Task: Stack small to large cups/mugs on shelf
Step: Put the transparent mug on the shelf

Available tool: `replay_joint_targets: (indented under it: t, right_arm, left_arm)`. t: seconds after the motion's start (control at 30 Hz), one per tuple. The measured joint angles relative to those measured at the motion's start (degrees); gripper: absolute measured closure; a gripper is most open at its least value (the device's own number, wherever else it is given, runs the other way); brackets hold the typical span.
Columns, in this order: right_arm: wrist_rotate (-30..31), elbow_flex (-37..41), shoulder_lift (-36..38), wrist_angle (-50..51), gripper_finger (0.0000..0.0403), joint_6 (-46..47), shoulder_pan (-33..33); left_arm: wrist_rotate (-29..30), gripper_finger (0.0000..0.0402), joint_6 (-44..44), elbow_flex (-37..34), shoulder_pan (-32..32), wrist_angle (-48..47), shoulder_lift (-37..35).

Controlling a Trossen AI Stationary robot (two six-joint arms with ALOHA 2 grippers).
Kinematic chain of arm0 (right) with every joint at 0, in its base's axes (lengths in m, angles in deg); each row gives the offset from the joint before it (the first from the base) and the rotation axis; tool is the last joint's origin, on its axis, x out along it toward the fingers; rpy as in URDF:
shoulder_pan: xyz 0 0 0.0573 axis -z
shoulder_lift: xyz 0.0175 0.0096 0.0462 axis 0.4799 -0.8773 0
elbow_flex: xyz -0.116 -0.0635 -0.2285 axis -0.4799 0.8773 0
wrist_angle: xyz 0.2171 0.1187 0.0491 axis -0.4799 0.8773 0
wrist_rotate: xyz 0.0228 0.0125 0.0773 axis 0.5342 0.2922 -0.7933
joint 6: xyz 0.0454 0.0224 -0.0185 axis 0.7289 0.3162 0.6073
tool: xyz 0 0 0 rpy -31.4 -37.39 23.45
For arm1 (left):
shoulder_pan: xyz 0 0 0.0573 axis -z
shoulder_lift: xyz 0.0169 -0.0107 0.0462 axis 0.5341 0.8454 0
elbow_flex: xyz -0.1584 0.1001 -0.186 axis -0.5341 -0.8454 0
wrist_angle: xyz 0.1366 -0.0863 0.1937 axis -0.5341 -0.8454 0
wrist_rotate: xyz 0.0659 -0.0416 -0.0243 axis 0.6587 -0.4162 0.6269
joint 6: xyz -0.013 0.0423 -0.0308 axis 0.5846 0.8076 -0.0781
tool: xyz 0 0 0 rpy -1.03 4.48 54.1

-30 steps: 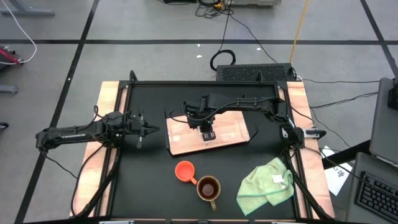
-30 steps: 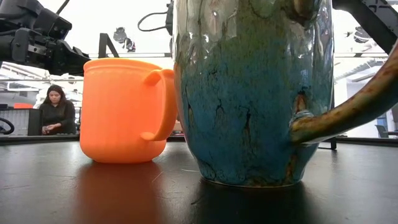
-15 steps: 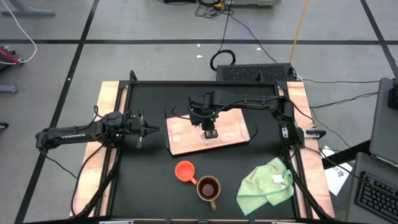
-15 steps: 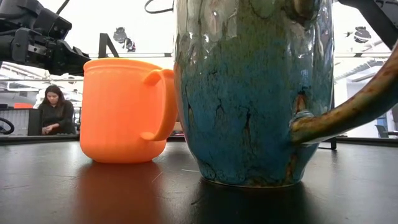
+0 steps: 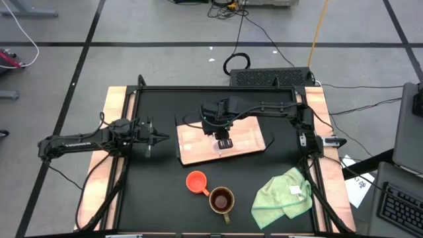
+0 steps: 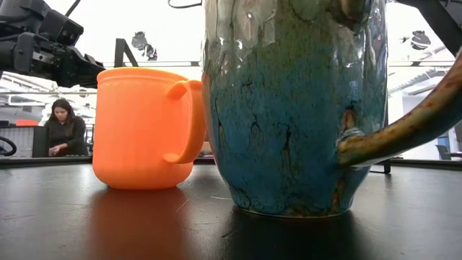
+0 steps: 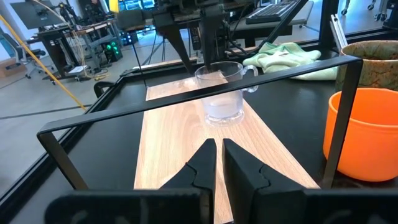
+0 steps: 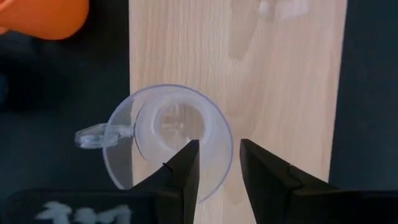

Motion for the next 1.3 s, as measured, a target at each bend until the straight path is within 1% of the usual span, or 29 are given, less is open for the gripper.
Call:
replay_joint_targets:
  t: [0.17, 0.37, 0.47, 0.57, 0.63, 1.03, 1.23, 1.3]
  right_arm:
    - [0.0, 0.0, 2.5, 0.0, 0.0295, 0.0, 0.0]
    - [0.0, -0.1, 7.6, -1.6, 0.0301, -1.3, 0.0]
    - [0.0, -0.1, 9.4, -2.6, 0.0327, -3.1, 0.0]
    - [0.0, -0.1, 10.9, -3.8, 0.0377, -2.8, 0.0]
    - [0.1, -0.1, 11.2, -3.9, 0.0395, -2.6, 0.0]
    - [0.2, -0.1, 11.2, -2.3, 0.0402, 0.3, 0.0]
    - [0.2, -0.1, 12.7, 7.8, 0.0403, 5.2, 0.0]
    - [0.2, 0.5, 14.2, 9.1, 0.0403, 7.1, -0.1]
  left_arm:
    - [0.0, 0.0371, 0.0, 0.0, 0.0, 0.0, 0.0]
    - [0.0, 0.0371, 0.0, 0.0, 0.0, 0.0, 0.0]
    - [0.0, 0.0371, 0.0, 0.0, 0.0, 0.0, 0.0]
    - [0.0, 0.0371, 0.0, 0.0, 0.0, 0.0, 0.0]
    - [0.0, 0.0371, 0.0, 0.0, 0.0, 0.0, 0.0]
    - [0.0, 0.0371, 0.0, 0.0, 0.0, 0.0, 0.0]
    - [0.0, 0.0371, 0.0, 0.0, 0.0, 0.0, 0.0]
    - [0.0, 0.0371, 0.0, 0.0, 0.0, 0.0, 0.0]
